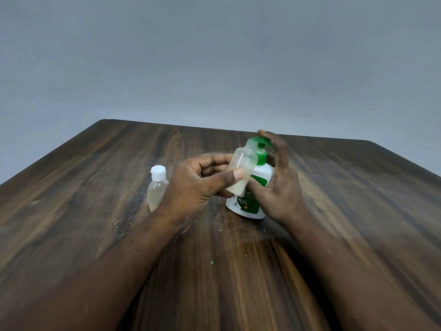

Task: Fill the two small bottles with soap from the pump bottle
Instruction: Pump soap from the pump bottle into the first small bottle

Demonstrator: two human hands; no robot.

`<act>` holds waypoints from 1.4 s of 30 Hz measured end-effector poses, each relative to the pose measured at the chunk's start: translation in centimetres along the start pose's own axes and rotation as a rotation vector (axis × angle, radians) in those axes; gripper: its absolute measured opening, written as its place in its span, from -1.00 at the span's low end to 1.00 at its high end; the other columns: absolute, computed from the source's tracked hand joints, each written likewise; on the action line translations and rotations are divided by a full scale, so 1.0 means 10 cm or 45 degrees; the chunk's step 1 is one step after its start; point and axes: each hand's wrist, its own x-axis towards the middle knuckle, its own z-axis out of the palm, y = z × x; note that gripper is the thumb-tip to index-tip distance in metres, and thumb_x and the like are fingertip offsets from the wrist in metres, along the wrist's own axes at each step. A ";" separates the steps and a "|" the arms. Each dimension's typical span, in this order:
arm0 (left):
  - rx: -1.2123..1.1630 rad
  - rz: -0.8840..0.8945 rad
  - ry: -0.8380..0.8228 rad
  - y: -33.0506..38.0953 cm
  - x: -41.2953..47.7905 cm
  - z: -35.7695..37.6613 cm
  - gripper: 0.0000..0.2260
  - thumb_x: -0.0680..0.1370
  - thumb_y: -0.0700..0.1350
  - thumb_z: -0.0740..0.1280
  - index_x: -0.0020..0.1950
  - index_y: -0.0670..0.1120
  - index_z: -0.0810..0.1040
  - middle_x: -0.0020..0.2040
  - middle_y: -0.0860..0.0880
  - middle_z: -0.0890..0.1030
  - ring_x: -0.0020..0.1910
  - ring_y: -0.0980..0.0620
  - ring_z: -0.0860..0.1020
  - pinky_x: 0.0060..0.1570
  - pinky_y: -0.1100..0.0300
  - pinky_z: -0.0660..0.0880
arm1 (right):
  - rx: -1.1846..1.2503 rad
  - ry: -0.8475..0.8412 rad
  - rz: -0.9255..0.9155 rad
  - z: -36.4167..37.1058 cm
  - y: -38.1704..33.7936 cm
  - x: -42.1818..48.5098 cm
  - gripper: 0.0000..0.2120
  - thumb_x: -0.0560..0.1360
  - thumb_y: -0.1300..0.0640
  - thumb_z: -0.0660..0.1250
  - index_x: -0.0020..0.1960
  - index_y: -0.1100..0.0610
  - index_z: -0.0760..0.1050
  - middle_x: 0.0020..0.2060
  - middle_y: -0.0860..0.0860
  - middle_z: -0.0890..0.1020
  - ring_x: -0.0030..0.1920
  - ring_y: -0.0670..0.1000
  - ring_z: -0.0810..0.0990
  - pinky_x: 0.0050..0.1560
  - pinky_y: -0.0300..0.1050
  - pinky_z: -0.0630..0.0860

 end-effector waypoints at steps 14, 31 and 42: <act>-0.010 0.004 0.006 0.01 -0.02 -0.01 -0.62 0.44 -0.06 0.51 0.23 -0.12 0.66 0.02 -0.09 0.78 -0.02 -0.05 0.76 -0.18 0.19 0.67 | -0.024 -0.006 0.054 -0.01 -0.03 -0.01 -0.12 0.46 0.10 0.60 0.61 -0.17 0.19 0.31 -0.16 0.58 0.27 -0.09 0.64 0.18 0.11 0.67; 0.019 0.022 0.008 -0.01 0.00 -0.02 -0.59 0.46 -0.07 0.51 0.28 -0.18 0.65 0.02 -0.10 0.78 -0.03 -0.04 0.76 -0.18 0.19 0.66 | -0.007 0.002 0.061 0.01 -0.06 -0.03 -0.15 0.48 0.11 0.60 0.59 -0.16 0.20 0.28 -0.09 0.62 0.24 -0.09 0.66 0.15 0.00 0.68; -0.007 0.004 0.002 0.00 -0.02 -0.01 -0.62 0.45 -0.07 0.52 0.24 -0.14 0.67 0.01 -0.12 0.78 -0.02 -0.07 0.76 -0.15 0.15 0.67 | -0.027 0.010 0.041 0.01 -0.03 -0.03 -0.18 0.47 0.13 0.60 0.57 -0.12 0.24 0.28 -0.07 0.61 0.28 -0.10 0.63 0.21 0.00 0.64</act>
